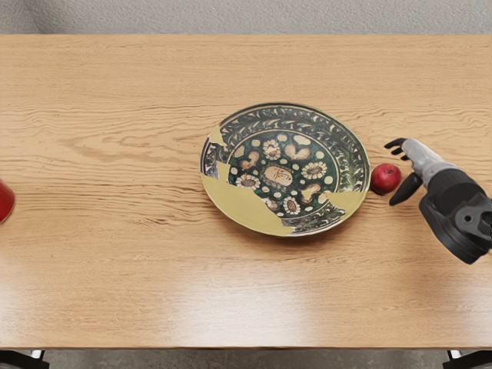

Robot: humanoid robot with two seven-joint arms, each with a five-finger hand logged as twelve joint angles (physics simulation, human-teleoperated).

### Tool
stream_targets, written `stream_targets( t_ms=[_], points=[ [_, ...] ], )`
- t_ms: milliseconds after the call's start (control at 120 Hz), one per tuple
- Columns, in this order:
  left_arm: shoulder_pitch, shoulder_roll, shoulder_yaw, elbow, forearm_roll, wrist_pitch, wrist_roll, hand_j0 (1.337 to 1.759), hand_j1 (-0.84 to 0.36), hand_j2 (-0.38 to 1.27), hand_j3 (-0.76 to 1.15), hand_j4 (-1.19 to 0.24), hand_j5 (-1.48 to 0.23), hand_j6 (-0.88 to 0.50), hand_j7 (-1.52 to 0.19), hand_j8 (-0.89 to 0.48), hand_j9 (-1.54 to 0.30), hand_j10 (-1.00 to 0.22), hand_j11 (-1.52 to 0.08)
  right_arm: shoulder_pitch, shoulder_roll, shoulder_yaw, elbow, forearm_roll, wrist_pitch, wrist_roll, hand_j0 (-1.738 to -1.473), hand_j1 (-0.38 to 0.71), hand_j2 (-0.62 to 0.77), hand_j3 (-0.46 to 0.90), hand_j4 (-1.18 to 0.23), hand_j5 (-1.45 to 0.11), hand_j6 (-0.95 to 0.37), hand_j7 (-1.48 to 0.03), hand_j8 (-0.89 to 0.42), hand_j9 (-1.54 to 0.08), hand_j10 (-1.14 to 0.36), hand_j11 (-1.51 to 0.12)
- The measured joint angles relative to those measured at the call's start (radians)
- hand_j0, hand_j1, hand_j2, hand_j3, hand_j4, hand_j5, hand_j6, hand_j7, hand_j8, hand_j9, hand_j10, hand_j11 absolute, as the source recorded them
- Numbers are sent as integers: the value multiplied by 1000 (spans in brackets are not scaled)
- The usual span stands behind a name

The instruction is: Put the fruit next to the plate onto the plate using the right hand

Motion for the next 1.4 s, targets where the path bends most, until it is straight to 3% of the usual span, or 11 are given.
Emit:
stream_targets(
  t_ms=[475,717,783,850,933,992,1083,1158,1258,1333,1400],
  points=[
    [0,0,0,0,0,0,0,1658,339,2,0,-8,-11,-8,-11,-8,-11,-8,-11,-32,23,6,-23,2,-2,0,-1658,45,-62,0,-333,-430,-334,-429,-333,-429,-333,-429],
    [0,0,0,0,0,0,0,1658,339,2,0,-8,-11,-8,-11,-8,-11,-8,-11,-33,44,22,-39,5,-3,0,-1658,41,-62,0,-329,-425,-331,-425,-330,-425,-329,-425],
    [0,0,0,0,0,0,0,1658,339,2,0,-8,-11,-8,-11,-8,-11,-8,-11,-40,53,45,-52,15,-4,0,-1658,175,-83,-2,-445,-569,-420,-571,-433,-570,-444,-570],
    [0,0,0,0,0,0,0,1658,339,2,0,-8,-11,-8,-11,-8,-11,-8,-11,-78,75,101,-71,35,-5,-2,-1651,302,15,-5,-591,-697,-357,-728,-355,-714,-533,-716],
    [0,0,0,0,0,0,0,1658,339,2,0,-8,-11,-8,-11,-8,-11,-8,-11,-106,99,140,-95,48,-7,-3,-1644,316,144,-2,-726,-794,-350,-864,-323,-834,-507,-851],
    [0,0,0,0,0,0,0,1658,339,2,0,-8,-11,-8,-11,-8,-11,-8,-11,-122,105,168,-137,53,-3,-2,-1642,274,222,0,-806,-877,-411,-932,-405,-915,-585,-932],
    [0,0,0,0,0,0,0,1658,339,2,0,-8,-11,-8,-11,-8,-11,-8,-11,-174,95,307,-218,85,5,-2,-1643,272,232,-1,-760,-992,-371,-1005,-358,-1011,-551,-1012],
    [0,0,0,0,0,0,0,1658,339,2,0,-8,-11,-8,-11,-8,-11,-8,-11,-195,51,456,-253,176,77,-2,-1644,279,234,-1,-729,-1050,-348,-1045,-319,-1062,-535,-1050],
    [0,0,0,0,0,0,0,1658,339,2,0,-8,-11,-8,-11,-8,-11,-8,-11,-205,-77,682,-273,462,375,-2,-1644,291,242,-1,-699,-1097,-321,-1080,-283,-1107,-510,-1087],
    [0,0,0,0,0,0,0,1658,339,2,0,-8,-11,-8,-11,-8,-11,-8,-11,-204,-163,766,-279,692,611,-2,-1644,293,239,-1,-696,-1110,-315,-1096,-275,-1120,-501,-1097],
    [0,0,0,0,0,0,0,1658,339,2,0,-8,-11,-8,-11,-8,-11,-8,-11,-202,-169,803,-281,826,762,-2,-1644,286,235,0,-693,-1118,-314,-1107,-273,-1127,-501,-1103]
  ],
)
